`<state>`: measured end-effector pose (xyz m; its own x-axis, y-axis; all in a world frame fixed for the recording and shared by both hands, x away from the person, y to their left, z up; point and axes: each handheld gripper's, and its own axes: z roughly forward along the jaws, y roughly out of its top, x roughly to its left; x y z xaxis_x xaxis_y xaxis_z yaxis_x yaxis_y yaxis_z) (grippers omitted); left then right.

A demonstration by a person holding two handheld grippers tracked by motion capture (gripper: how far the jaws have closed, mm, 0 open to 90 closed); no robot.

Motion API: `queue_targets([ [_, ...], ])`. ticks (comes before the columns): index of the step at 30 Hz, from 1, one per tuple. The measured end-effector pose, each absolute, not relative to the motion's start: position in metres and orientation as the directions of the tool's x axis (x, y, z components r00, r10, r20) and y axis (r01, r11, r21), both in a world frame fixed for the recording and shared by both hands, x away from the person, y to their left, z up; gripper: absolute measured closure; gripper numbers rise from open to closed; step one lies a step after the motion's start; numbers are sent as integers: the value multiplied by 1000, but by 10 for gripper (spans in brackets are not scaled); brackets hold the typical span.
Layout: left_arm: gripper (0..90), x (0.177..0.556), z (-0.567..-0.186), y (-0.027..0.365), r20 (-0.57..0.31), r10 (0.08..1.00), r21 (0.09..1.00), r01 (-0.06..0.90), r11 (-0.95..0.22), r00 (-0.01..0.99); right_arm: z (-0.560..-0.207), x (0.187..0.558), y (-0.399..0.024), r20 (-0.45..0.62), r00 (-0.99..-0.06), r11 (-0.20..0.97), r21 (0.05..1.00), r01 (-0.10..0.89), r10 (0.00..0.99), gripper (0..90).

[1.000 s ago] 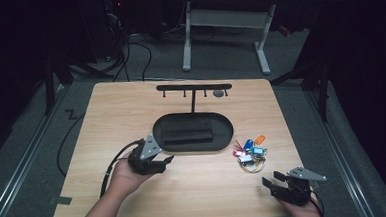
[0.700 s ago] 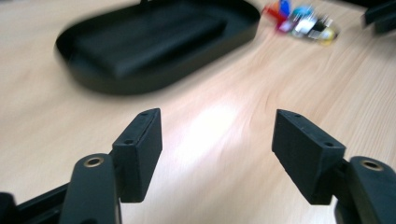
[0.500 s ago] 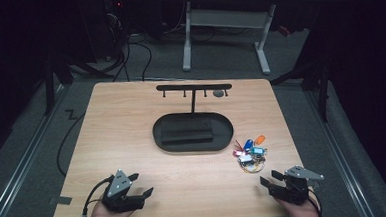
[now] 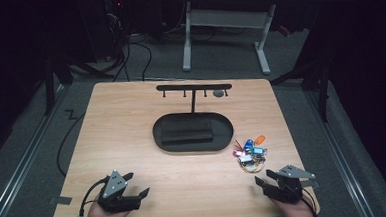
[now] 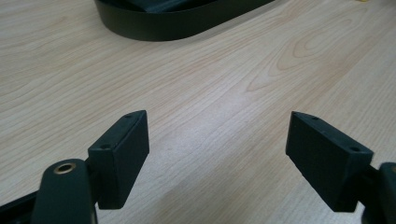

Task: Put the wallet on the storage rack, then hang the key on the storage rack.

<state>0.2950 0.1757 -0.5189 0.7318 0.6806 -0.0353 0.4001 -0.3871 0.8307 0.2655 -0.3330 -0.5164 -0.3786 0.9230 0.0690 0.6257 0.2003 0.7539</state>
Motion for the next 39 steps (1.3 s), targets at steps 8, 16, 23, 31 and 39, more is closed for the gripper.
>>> queue_targets([
  [8,214,295,-519,169,-8,658,821,381,-426,753,-509,275,-322,28,-397,268,693,669,918,437],
  [16,215,297,-521,169,-26,651,823,386,-417,759,-500,288,-309,-4,-431,336,632,698,902,440],
  [23,215,293,-520,165,-9,632,816,371,-443,775,-490,302,-292,-55,-501,452,524,722,864,466],
  [31,217,291,-519,165,-2,616,818,355,-452,788,-482,324,-276,-87,-556,539,410,736,826,510],
  [39,219,289,-519,165,-2,607,818,350,-456,795,-481,339,-263,-93,-596,589,333,736,797,504],
])
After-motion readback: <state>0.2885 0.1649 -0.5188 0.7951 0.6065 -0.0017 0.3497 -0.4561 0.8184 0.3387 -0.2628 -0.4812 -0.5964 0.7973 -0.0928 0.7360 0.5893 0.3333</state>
